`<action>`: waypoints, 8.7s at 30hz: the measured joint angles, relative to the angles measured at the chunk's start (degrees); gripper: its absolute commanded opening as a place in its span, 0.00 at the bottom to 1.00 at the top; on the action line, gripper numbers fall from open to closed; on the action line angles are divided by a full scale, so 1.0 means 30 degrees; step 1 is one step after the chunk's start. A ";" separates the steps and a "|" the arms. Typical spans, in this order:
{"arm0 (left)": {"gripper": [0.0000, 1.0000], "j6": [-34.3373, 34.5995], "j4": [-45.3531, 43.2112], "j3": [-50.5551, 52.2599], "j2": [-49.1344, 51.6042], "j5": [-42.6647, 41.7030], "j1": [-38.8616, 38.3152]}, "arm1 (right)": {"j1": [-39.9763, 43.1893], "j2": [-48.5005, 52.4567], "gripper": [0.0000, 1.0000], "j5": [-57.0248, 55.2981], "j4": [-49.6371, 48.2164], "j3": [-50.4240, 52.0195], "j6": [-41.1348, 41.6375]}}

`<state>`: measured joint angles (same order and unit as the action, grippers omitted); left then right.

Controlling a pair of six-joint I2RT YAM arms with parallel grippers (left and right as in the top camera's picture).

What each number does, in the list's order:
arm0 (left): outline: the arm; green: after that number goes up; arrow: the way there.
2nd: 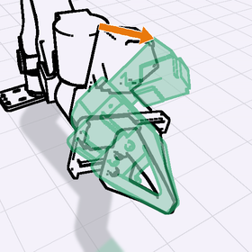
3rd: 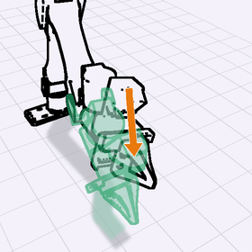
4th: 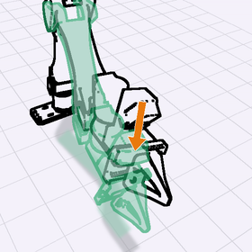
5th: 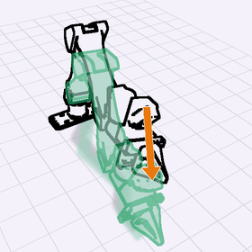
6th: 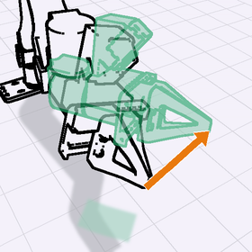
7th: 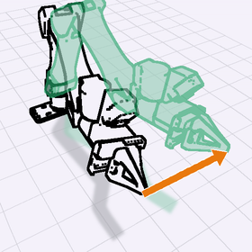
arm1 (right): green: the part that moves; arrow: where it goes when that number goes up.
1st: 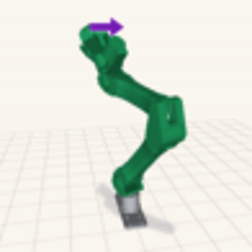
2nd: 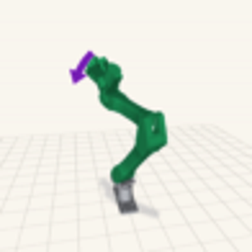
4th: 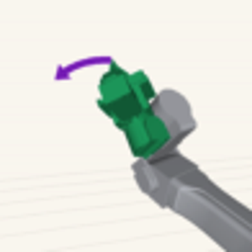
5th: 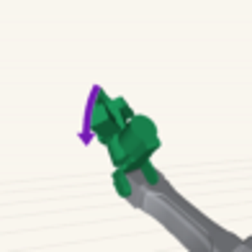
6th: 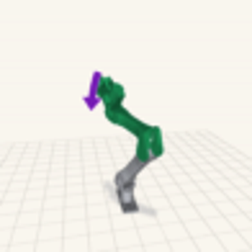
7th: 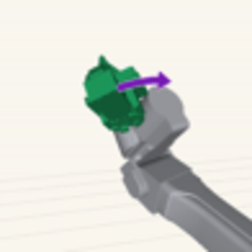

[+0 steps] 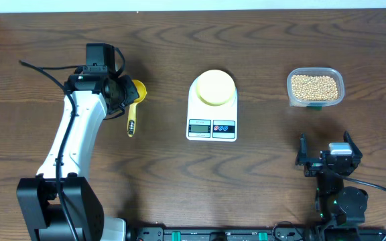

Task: Scoop item into bowl and weigh 50g on scale
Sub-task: 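Swing the held scoop right toward the scale with the left gripper, then reach the right gripper toward the scoop above the scale, then grasp the scoop handle with the right gripper from the left gripper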

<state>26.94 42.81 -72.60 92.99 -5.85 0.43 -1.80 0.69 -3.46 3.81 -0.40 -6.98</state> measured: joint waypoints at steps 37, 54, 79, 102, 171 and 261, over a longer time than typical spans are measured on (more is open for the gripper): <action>0.08 1.4943 0.1078 0.0000 0.0000 -0.2244 -0.0007 | 0.0000 0.0000 0.99 0.0000 0.0000 0.0000 0.0000; 0.07 1.9198 0.1158 0.0000 0.0000 -0.2936 -0.0007 | 0.0000 0.0000 0.99 0.0000 0.0000 0.0000 0.0000; 0.08 2.4560 0.1158 0.0000 0.0000 -0.5173 -0.0007 | 0.0000 0.0000 0.99 0.0000 -0.0022 0.0000 0.0000; 0.08 2.5092 0.0707 0.0007 0.0000 -0.5442 -0.0007 | 0.0000 0.6003 0.99 0.3847 0.2251 -0.6601 0.6251; 0.08 2.9434 -0.4481 0.0015 0.0000 -0.8102 -0.6215 | -0.7847 2.5937 0.63 0.9836 -1.0790 -1.2422 1.8229; 0.41 2.9667 -0.5697 0.0015 0.0000 -0.8087 -0.7184 | -0.9253 2.5944 0.01 0.4656 -1.1176 -1.2429 1.8724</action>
<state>115.94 25.71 -72.55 92.99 -30.11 -21.12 -29.56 78.52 10.50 -29.71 -37.69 49.19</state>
